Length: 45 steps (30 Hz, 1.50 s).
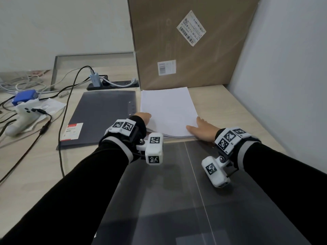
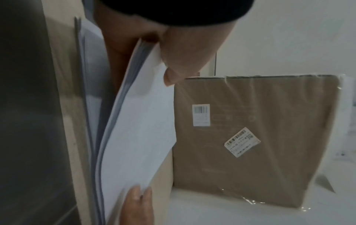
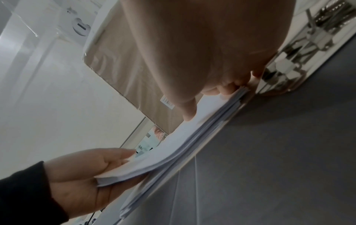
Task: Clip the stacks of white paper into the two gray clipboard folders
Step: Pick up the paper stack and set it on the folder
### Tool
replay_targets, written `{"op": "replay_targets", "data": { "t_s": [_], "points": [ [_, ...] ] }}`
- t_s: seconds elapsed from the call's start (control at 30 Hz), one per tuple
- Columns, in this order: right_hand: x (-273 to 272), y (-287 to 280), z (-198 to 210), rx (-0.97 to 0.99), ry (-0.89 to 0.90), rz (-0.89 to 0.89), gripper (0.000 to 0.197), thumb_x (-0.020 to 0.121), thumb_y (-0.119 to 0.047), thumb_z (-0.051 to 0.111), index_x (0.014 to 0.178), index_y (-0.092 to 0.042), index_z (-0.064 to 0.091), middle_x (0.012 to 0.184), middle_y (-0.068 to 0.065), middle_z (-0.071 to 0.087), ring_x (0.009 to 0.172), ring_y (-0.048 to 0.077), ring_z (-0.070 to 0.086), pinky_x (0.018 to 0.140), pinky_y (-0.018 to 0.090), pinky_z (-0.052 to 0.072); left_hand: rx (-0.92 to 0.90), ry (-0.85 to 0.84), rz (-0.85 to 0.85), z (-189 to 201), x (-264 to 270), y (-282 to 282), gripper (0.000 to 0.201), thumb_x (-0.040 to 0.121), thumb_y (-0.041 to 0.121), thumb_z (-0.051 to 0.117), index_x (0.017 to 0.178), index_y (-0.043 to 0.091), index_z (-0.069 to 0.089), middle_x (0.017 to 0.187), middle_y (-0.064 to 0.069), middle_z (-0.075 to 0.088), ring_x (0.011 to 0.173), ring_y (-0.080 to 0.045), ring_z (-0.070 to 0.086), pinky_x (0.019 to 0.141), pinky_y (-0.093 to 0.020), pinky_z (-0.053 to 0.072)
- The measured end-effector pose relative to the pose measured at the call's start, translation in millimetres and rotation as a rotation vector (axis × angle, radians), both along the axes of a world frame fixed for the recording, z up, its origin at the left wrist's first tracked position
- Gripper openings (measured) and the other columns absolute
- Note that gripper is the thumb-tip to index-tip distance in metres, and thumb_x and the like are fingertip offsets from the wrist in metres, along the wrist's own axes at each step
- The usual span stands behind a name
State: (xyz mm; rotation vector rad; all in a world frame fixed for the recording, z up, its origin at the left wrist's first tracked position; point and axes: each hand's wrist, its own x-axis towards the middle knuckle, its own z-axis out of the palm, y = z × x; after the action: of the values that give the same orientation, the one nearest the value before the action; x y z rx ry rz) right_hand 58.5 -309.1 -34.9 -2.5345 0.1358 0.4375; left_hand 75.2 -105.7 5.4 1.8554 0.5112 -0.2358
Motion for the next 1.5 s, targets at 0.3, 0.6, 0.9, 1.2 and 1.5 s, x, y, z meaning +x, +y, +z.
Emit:
{"op": "replay_targets", "data": {
  "t_s": [0.3,0.6,0.9,1.2,1.5],
  "points": [
    [2.3,-15.8,17.6,0.279,-0.144,-0.267,0.072,0.094,-0.047,0.042,0.149,-0.006,0.02,0.155,0.011,0.027,0.142,0.028,0.029,0.112,0.035,0.026,0.097,-0.263,-0.004,-0.3,-14.0,8.2,0.036,0.094,-0.003,0.035,0.125,-0.007,0.053,0.11,-0.014,0.057,0.096,-0.021,0.05,0.077,-0.025,0.038],
    [-30.3,-35.0,65.2,1.137,-0.054,-0.265,0.022,0.095,-0.01,0.048,0.115,-0.011,0.058,0.097,0.001,0.071,0.08,0.013,0.07,0.065,0.026,0.059,-0.315,-0.357,-0.217,8.3,-76.8,35.7,0.024,0.098,0.001,0.036,0.115,0.013,0.047,0.096,-0.002,0.06,0.082,-0.019,0.059,0.076,-0.033,0.049],
    [-95.3,-7.7,56.3,1.148,-0.368,-0.179,0.02,0.094,-0.002,0.048,0.103,-0.012,0.062,0.092,-0.003,0.074,0.081,0.012,0.071,0.075,0.029,0.058,-0.327,-0.452,-0.145,24.2,-113.7,32.0,0.047,0.087,-0.004,0.053,0.131,0.007,0.042,0.115,-0.006,0.061,0.106,-0.026,0.059,0.091,-0.041,0.049],
    [-126.1,15.4,52.4,1.006,-0.264,-0.166,0.034,0.089,-0.002,0.057,0.123,-0.001,0.057,0.108,0.008,0.067,0.095,0.022,0.065,0.087,0.032,0.053,-0.302,-0.328,-0.038,-2.4,-129.5,22.8,0.04,0.087,0.001,0.057,0.126,0.003,0.05,0.125,-0.017,0.061,0.114,-0.033,0.059,0.104,-0.049,0.044],
    [-131.0,27.1,64.2,0.532,-0.555,-0.304,0.028,0.093,-0.018,0.05,0.112,-0.002,0.063,0.114,0.017,0.066,0.105,0.032,0.062,0.082,0.03,0.045,-0.111,-0.314,-0.149,6.3,-135.1,30.2,0.04,0.09,0.002,0.052,0.129,0.001,0.049,0.129,-0.017,0.058,0.113,-0.027,0.058,0.092,-0.032,0.041]
  ]
}}
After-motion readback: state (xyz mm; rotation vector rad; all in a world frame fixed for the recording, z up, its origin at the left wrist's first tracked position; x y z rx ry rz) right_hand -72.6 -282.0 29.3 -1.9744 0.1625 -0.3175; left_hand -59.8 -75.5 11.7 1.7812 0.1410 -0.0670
